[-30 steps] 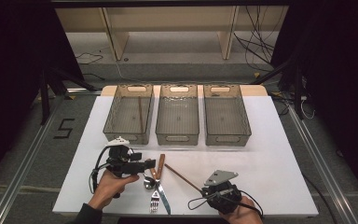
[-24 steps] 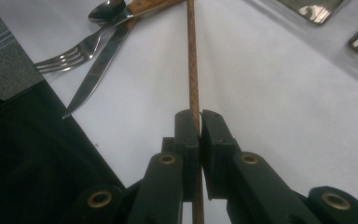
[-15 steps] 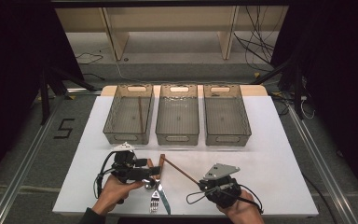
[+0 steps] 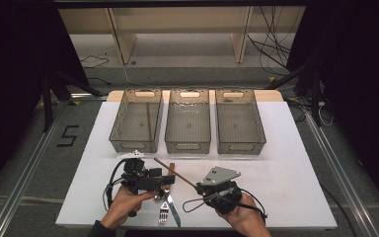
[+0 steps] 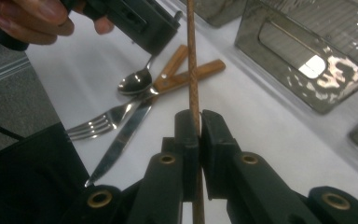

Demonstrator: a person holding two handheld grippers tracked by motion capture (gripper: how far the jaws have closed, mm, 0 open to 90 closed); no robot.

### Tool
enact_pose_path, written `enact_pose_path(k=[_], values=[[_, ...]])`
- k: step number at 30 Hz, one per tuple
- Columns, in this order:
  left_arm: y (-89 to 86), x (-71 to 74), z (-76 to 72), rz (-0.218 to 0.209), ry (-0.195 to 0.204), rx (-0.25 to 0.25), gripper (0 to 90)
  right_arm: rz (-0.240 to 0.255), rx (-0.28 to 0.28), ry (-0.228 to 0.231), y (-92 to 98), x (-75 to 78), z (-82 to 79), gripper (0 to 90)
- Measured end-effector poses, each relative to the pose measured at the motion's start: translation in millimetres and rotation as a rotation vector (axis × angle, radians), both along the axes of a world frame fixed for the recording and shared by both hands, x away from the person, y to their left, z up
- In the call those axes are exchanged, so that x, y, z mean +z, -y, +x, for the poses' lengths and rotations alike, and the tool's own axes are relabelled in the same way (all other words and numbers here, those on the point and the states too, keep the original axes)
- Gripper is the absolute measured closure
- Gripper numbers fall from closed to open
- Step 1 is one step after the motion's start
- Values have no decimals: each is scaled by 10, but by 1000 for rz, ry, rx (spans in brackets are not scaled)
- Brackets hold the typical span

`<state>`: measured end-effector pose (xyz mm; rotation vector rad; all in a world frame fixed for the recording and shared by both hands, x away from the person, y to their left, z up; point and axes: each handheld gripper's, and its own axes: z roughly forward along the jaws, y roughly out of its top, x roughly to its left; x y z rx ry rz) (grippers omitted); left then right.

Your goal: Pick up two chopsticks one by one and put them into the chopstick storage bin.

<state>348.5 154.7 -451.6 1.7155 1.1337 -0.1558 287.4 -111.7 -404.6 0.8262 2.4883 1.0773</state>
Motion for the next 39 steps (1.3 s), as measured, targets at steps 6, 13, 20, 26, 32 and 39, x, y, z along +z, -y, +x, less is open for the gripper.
enact_pose_path(k=[6, 13, 20, 26, 32, 39], values=[[-14, 19, 7, -34, -11, 13, 203, 16, 28, 26, -93, 25, -2, 862], [-29, 53, 7, -113, -29, 17, 242, 40, 49, 56, -189, 50, -24, 862], [-48, 76, 2, -172, -35, 17, 348, 57, 59, 71, -233, 44, -40, 862], [-88, 65, 10, -224, -48, 23, 478, 80, 76, 83, -245, 21, -48, 861], [-130, 78, 16, -264, -46, 13, 591, 101, 76, 83, -223, -13, -34, 861], [-177, 67, 36, -349, -64, -19, 724, 133, 79, 67, -205, -34, -28, 859]])
